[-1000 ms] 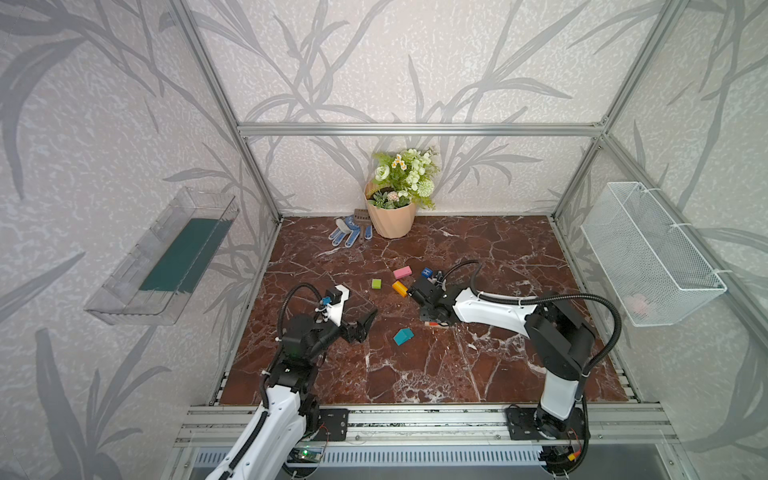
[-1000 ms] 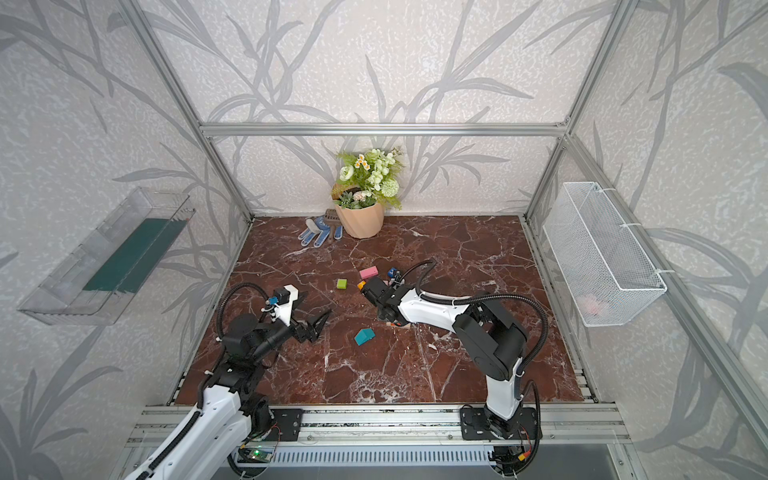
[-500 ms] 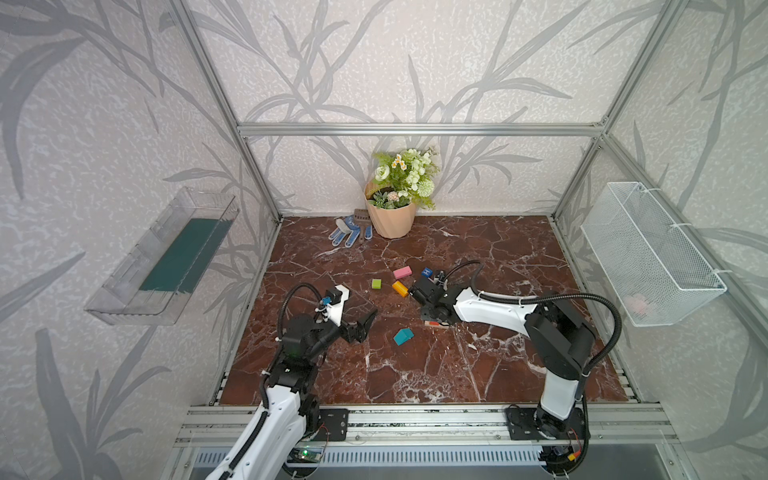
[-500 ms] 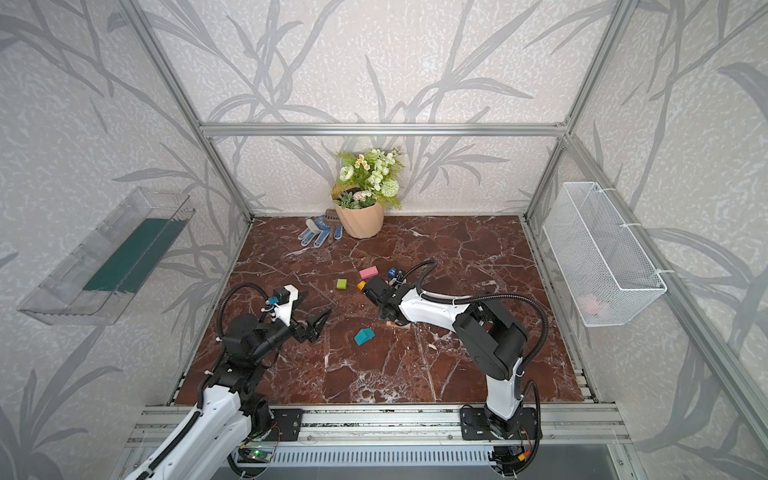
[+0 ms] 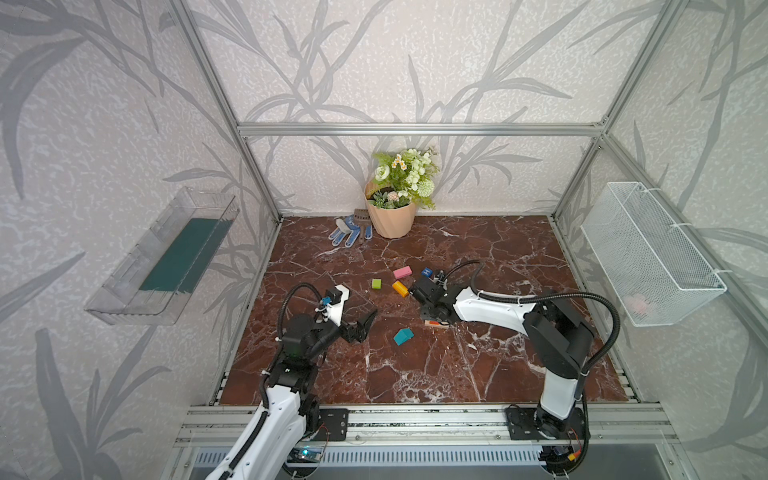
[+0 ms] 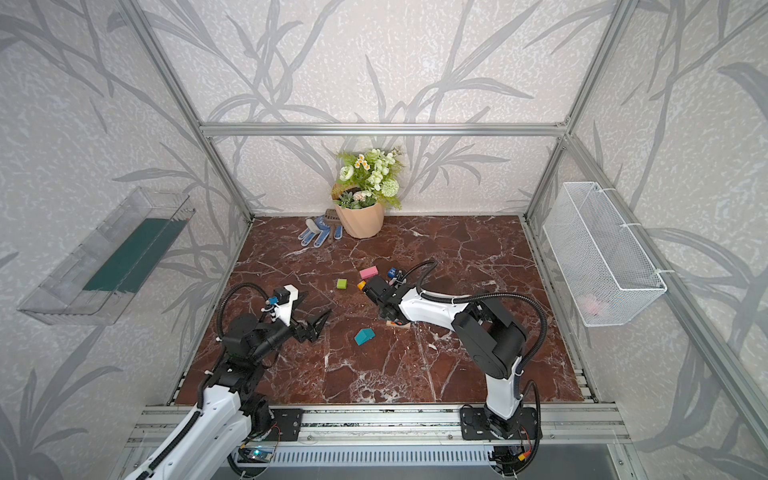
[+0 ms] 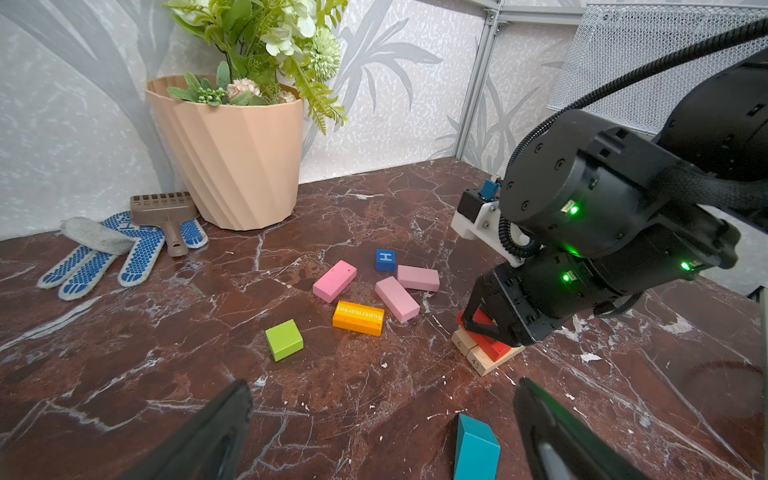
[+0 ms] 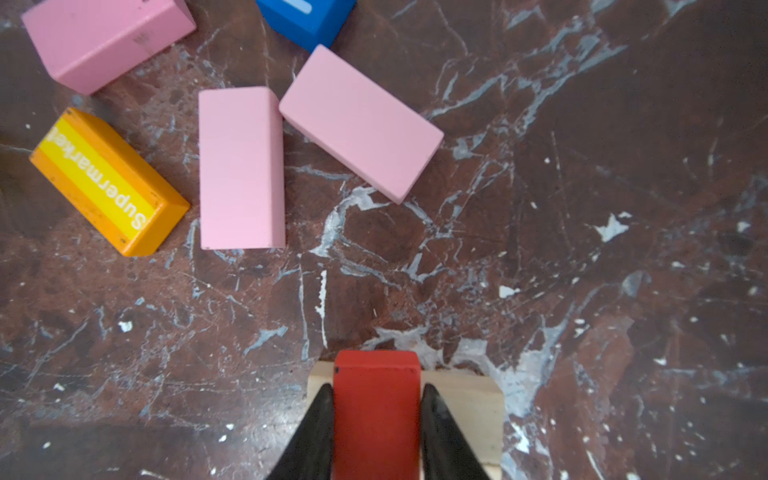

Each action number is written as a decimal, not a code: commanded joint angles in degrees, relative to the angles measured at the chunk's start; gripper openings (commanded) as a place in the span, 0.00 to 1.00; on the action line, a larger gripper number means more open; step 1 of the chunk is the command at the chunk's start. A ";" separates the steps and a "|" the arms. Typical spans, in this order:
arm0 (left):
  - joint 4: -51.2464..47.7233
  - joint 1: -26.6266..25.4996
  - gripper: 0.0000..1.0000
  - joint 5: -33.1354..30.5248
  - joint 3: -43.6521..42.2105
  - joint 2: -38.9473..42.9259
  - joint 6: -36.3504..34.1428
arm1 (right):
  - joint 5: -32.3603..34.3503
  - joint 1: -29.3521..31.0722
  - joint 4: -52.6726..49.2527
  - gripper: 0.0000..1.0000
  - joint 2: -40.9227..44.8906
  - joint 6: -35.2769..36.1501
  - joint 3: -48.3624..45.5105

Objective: Build the wood block tower

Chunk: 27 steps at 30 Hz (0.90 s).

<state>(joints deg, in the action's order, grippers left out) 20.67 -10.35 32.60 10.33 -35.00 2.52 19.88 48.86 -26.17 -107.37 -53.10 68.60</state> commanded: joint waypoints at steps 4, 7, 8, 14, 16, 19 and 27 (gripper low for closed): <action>1.48 -0.13 0.99 0.31 -0.53 0.56 -0.59 | 0.10 0.57 -0.43 0.34 0.01 -0.78 -0.66; 1.48 -0.12 0.99 0.34 -0.48 0.59 -0.59 | 0.19 0.60 -0.61 0.34 -0.03 -1.03 -0.66; 1.48 -0.11 0.99 0.31 -0.53 0.60 -0.59 | 0.28 0.57 -0.79 0.34 0.02 -1.19 -0.72; 1.48 -0.11 0.99 0.36 -0.51 0.55 -0.59 | 0.43 0.58 -0.13 0.34 1.30 -2.17 -2.48; 1.48 -0.11 0.99 0.36 -0.53 0.57 -0.59 | 0.35 0.63 0.06 0.33 1.47 -2.20 -2.68; 1.48 -0.11 0.99 0.44 -0.55 0.60 -0.59 | 0.47 0.88 0.11 0.33 1.56 -2.36 -2.79; 1.48 -0.11 0.99 0.44 -0.50 0.70 -0.59 | 1.03 1.71 -0.18 0.33 2.04 -2.70 -2.77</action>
<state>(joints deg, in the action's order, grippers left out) 20.67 -10.35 32.60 10.33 -35.00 2.52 20.64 49.69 -24.47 -106.76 -54.85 67.13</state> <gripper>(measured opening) 0.992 0.329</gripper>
